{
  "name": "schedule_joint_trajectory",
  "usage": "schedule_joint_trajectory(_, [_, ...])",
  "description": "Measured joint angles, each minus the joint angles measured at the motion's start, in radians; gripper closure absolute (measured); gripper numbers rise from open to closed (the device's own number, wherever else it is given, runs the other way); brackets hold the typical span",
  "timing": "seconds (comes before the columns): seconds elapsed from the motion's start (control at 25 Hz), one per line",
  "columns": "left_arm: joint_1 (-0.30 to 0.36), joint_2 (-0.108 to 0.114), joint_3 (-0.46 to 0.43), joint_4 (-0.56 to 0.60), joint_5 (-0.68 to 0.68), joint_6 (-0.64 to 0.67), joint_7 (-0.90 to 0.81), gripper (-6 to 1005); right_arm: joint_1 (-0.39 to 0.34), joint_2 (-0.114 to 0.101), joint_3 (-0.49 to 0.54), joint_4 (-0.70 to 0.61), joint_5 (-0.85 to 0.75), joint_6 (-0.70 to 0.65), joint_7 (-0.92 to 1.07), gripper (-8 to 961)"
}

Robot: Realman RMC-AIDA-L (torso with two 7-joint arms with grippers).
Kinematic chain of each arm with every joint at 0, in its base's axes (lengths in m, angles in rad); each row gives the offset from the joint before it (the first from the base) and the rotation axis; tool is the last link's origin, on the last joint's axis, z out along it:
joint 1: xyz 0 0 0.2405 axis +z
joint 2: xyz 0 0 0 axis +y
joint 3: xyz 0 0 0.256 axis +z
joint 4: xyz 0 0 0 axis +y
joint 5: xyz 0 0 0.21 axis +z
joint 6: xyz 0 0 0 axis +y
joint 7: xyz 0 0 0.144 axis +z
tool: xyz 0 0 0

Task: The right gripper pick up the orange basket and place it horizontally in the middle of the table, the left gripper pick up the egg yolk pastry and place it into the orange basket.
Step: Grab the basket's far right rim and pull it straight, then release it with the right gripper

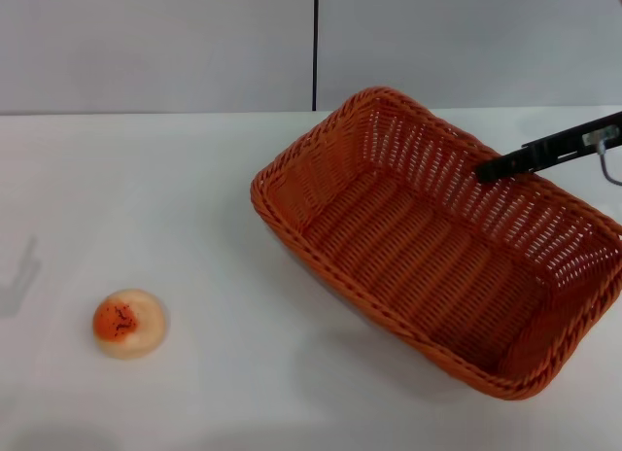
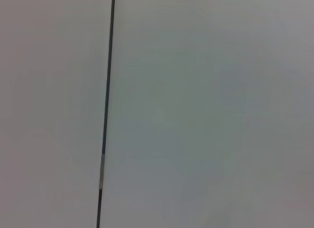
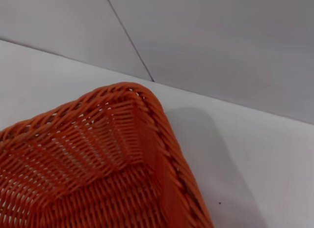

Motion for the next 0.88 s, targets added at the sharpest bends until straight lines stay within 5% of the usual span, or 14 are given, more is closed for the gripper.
schedule_joint_trajectory(0.88, [0.012, 0.001, 0.004, 0.0, 0.001, 0.008, 0.0, 185, 0.012, 0.015, -0.004, 0.135, 0.12, -0.123, -0.087, 302])
